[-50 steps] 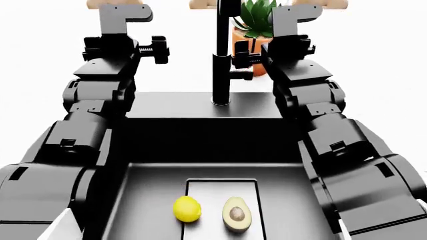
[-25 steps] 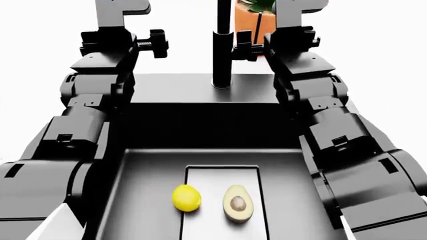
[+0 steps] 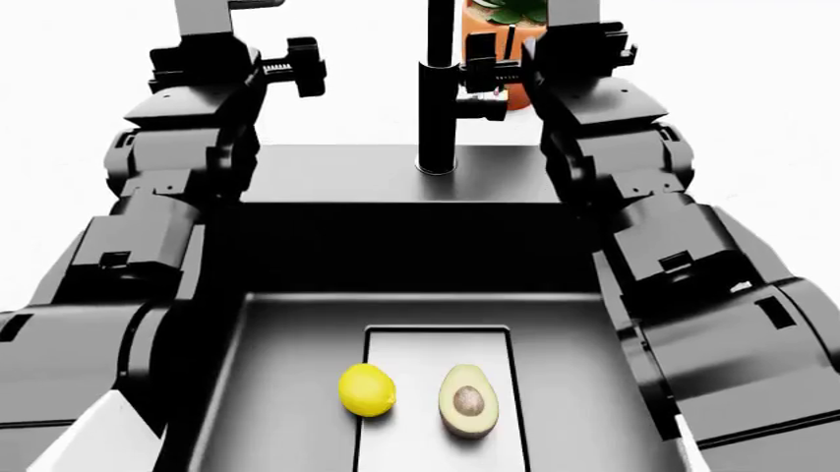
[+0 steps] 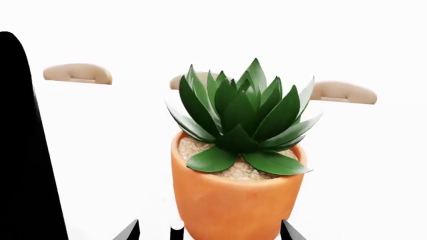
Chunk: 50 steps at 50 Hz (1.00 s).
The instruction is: Pick up the fruits and vegetables and place them in the sink. Turn on the sink faucet to wash them. Then turn the sink off and put them in the tray.
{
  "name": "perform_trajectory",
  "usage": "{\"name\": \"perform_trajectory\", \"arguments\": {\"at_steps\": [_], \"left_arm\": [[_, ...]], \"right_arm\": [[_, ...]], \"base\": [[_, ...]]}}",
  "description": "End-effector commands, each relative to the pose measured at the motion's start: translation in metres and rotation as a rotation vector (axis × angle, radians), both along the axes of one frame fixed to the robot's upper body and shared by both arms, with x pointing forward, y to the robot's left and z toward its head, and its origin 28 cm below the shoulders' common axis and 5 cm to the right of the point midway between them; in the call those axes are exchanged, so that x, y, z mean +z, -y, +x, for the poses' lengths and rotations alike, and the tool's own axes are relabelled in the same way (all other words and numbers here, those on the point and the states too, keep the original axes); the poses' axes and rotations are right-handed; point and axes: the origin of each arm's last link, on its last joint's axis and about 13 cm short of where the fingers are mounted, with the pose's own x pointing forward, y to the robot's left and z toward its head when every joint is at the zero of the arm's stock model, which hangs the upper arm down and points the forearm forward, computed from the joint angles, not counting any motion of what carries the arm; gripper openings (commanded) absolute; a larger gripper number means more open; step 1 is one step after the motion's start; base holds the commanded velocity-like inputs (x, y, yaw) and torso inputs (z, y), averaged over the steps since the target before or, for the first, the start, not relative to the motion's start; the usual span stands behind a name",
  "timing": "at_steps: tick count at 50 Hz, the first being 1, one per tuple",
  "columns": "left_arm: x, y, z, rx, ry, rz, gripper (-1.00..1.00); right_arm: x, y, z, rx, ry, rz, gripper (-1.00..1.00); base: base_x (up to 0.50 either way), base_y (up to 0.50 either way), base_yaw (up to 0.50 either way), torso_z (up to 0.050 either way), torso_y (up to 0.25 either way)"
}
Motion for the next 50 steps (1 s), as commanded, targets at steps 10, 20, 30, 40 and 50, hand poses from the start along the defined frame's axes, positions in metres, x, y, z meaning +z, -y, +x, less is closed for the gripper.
{"name": "perform_trajectory", "arguments": {"at_steps": [10, 20, 30, 40, 50], "left_arm": [[-0.001, 0.0, 0.0, -0.01, -0.013, 0.018, 1.0], [0.0, -0.002, 0.0, -0.01, -0.007, 0.0, 1.0], [0.002, -0.007, 0.0, 0.005, 0.009, -0.009, 1.0], [0.0, -0.01, 0.0, 0.009, 0.008, -0.008, 1.0], [-0.001, -0.011, 0.0, 0.01, 0.007, -0.005, 1.0]], "right_arm": [[0.003, -0.001, 0.0, 0.0, 0.012, 0.006, 1.0], [0.006, 0.003, 0.0, -0.016, 0.01, 0.002, 1.0], [0.0, 0.017, 0.0, -0.096, -0.036, -0.001, 1.0], [-0.003, 0.033, -0.001, -0.158, -0.058, -0.018, 1.0], [-0.001, 0.046, -0.002, -0.204, -0.058, -0.014, 1.0]], "base": [[0.0, 0.0, 0.0, 0.0, -0.221], [0.0, 0.0, 0.0, 0.0, 0.0], [0.0, 0.0, 0.0, 0.0, 0.0], [0.0, 0.0, 0.0, 0.0, 0.0], [0.0, 0.0, 0.0, 0.0, 0.0]]}}
